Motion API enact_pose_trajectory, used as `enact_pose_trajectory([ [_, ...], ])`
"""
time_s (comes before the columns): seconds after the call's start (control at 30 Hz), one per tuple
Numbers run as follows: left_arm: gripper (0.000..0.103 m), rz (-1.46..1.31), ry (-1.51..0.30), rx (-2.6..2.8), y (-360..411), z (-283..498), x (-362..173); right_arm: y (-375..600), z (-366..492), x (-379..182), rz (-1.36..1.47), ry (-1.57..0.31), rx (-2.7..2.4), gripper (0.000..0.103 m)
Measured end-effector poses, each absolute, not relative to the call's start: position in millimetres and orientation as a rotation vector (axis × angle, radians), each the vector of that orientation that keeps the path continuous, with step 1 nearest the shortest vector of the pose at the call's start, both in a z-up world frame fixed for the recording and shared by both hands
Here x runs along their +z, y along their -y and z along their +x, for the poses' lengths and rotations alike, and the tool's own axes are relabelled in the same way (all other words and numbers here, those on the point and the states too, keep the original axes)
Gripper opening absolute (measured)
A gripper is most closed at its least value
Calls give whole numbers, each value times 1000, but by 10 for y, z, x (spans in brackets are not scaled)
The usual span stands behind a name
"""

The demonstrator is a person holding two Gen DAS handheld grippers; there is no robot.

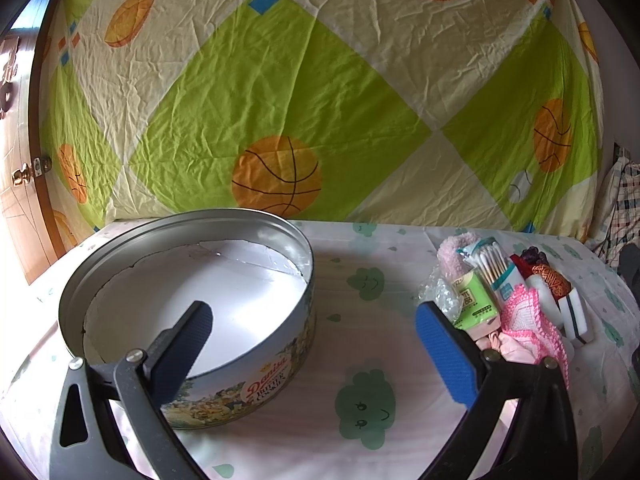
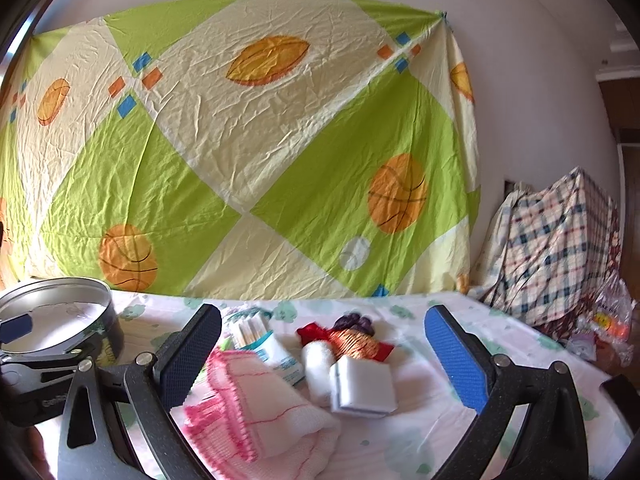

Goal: Organize soft objects

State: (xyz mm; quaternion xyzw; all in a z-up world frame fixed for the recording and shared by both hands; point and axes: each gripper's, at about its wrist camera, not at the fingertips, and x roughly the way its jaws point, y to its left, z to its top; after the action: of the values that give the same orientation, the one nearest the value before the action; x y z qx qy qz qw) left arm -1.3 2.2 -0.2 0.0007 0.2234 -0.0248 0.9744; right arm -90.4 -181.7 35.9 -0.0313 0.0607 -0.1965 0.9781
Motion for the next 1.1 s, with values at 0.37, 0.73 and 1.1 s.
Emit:
enact_pose_trajectory([
  [0.37, 103, 27, -433, -177, 166, -133, 32, 2496, -859, 355, -71, -161, -494, 102],
  [0.73, 103, 85, -538, -390, 1073, -135, 4, 3012, -895, 364, 13, -216, -507, 95],
  [1.1, 29, 220, -724, -453, 1700, 79, -251, 3215, -826, 352, 101, -292, -509, 95],
])
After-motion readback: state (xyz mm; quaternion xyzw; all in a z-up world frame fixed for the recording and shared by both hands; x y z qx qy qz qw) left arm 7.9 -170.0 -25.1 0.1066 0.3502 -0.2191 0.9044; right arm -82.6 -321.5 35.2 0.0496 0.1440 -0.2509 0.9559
